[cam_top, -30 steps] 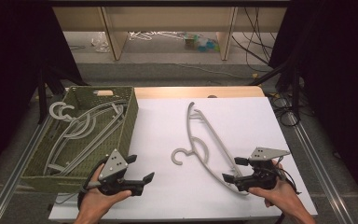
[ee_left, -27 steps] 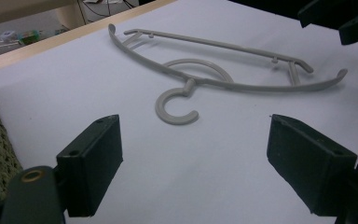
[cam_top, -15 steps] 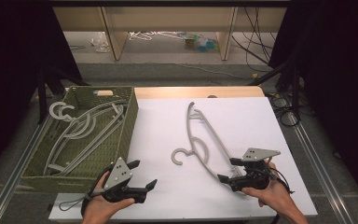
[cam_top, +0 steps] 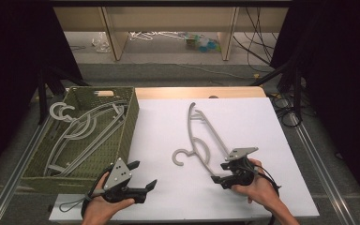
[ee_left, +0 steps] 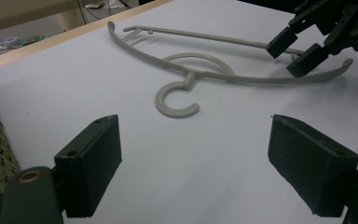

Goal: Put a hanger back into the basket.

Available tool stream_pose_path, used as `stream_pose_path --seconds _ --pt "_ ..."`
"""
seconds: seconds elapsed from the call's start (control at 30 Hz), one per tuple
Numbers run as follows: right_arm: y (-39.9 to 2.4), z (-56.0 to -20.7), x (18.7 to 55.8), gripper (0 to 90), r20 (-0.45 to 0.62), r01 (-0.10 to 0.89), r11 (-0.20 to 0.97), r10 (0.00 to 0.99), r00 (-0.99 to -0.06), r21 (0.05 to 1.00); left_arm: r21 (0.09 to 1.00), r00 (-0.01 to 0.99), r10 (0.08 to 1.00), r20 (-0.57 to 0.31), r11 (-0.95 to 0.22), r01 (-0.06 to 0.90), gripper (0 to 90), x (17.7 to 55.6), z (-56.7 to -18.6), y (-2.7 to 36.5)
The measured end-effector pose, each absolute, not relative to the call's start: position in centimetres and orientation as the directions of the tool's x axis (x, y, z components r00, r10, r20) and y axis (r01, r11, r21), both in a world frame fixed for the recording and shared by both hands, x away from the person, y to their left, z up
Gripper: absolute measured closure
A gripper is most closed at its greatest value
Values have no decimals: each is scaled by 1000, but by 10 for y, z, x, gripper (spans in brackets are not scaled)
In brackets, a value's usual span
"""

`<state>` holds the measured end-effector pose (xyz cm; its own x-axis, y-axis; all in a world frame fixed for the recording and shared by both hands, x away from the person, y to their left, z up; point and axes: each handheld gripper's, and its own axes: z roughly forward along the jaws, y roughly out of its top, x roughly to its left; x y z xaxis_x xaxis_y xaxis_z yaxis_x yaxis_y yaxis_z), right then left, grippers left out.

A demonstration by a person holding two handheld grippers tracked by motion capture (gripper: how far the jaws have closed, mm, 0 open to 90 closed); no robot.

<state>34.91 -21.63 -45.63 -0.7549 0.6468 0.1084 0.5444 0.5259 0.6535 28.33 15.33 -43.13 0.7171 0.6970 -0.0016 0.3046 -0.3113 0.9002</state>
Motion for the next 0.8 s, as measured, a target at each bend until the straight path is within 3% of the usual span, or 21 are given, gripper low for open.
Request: stream_pose_path --seconds 0.27,0.47,0.63,0.8 --pt "-199 -466 363 522 121 607 549 676 -727 575 898 730 684 8 -325 295 172 284 -433 153" --pt "-189 -471 367 630 74 591 611 660 -748 527 895 727 687 5 -328 303 173 284 -434 153" --pt "-189 -471 370 741 70 620 595 691 -720 511 894 732 681 7 -333 301 173 285 -435 152" --pt "-183 -470 369 730 42 633 595 712 -701 495 891 728 686 3 -332 310 174 285 -435 151"
